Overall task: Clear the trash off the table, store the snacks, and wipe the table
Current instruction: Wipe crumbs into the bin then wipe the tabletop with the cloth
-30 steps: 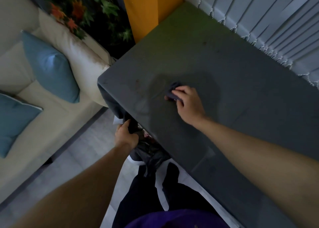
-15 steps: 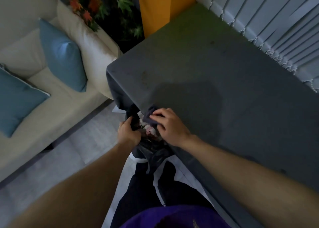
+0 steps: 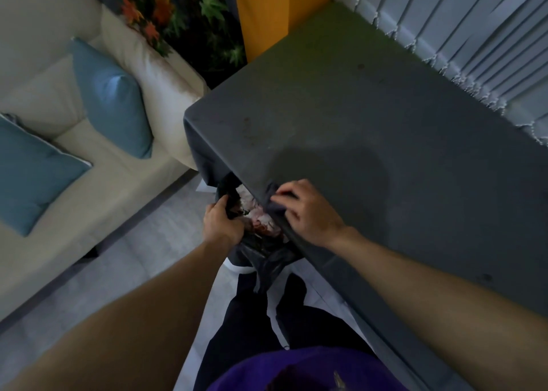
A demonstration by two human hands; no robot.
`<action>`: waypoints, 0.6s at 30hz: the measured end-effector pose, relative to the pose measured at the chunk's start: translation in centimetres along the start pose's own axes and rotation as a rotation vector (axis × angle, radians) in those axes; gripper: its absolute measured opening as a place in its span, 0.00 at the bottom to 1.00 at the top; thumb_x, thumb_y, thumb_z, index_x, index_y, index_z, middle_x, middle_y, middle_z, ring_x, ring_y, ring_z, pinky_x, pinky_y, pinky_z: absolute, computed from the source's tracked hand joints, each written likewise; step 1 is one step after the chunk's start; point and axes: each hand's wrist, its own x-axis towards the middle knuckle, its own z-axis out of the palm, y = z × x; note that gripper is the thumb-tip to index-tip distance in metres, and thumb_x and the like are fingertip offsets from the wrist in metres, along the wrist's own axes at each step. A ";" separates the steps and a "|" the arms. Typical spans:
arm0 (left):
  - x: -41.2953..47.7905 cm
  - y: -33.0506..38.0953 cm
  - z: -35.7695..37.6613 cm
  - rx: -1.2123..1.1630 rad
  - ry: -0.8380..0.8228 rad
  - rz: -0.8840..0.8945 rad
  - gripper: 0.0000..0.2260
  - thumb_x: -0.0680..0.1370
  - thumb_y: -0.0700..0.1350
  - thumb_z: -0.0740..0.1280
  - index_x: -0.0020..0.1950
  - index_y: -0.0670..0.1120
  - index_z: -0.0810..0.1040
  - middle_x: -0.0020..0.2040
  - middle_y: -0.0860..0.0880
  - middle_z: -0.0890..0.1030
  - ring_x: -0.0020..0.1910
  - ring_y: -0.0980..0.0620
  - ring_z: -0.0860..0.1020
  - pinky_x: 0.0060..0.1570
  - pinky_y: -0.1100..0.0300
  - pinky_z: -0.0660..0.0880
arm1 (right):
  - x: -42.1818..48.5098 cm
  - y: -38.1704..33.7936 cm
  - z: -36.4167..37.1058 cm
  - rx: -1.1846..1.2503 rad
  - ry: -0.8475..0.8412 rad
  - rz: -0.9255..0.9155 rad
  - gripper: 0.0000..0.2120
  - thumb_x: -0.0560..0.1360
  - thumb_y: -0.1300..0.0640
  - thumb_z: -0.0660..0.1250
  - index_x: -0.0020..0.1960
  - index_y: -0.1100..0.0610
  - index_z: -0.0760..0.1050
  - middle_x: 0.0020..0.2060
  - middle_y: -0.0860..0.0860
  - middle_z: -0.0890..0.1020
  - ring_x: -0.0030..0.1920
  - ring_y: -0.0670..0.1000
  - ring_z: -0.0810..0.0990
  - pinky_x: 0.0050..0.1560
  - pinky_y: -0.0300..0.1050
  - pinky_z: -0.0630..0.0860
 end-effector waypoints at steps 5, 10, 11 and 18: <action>-0.7 0.0 -0.3 0.003 -0.009 -0.007 0.32 0.75 0.38 0.66 0.79 0.49 0.63 0.70 0.44 0.68 0.69 0.41 0.68 0.68 0.49 0.71 | -1.1 4.7 -2.9 -0.129 0.239 0.438 0.19 0.73 0.68 0.64 0.62 0.60 0.80 0.57 0.56 0.77 0.56 0.60 0.72 0.58 0.55 0.75; -1.2 0.1 0.2 0.013 -0.012 -0.001 0.31 0.75 0.38 0.66 0.78 0.49 0.64 0.69 0.43 0.68 0.68 0.40 0.69 0.66 0.47 0.72 | -3.1 2.6 -2.1 -0.065 0.111 0.332 0.18 0.74 0.64 0.63 0.62 0.59 0.81 0.56 0.54 0.78 0.55 0.58 0.72 0.57 0.53 0.75; -1.3 0.0 0.3 0.019 -0.016 0.001 0.31 0.75 0.38 0.66 0.78 0.48 0.64 0.69 0.42 0.69 0.67 0.40 0.69 0.66 0.47 0.72 | -3.6 1.6 -1.6 -0.047 0.063 0.269 0.17 0.74 0.63 0.63 0.61 0.59 0.81 0.55 0.54 0.78 0.55 0.57 0.72 0.57 0.52 0.75; -2.5 -0.2 1.1 0.064 -0.033 0.025 0.31 0.75 0.35 0.62 0.77 0.49 0.65 0.70 0.43 0.68 0.68 0.40 0.69 0.65 0.48 0.74 | -4.3 1.1 -1.9 -0.059 0.166 0.350 0.17 0.76 0.66 0.62 0.63 0.60 0.79 0.58 0.54 0.76 0.58 0.57 0.71 0.57 0.51 0.76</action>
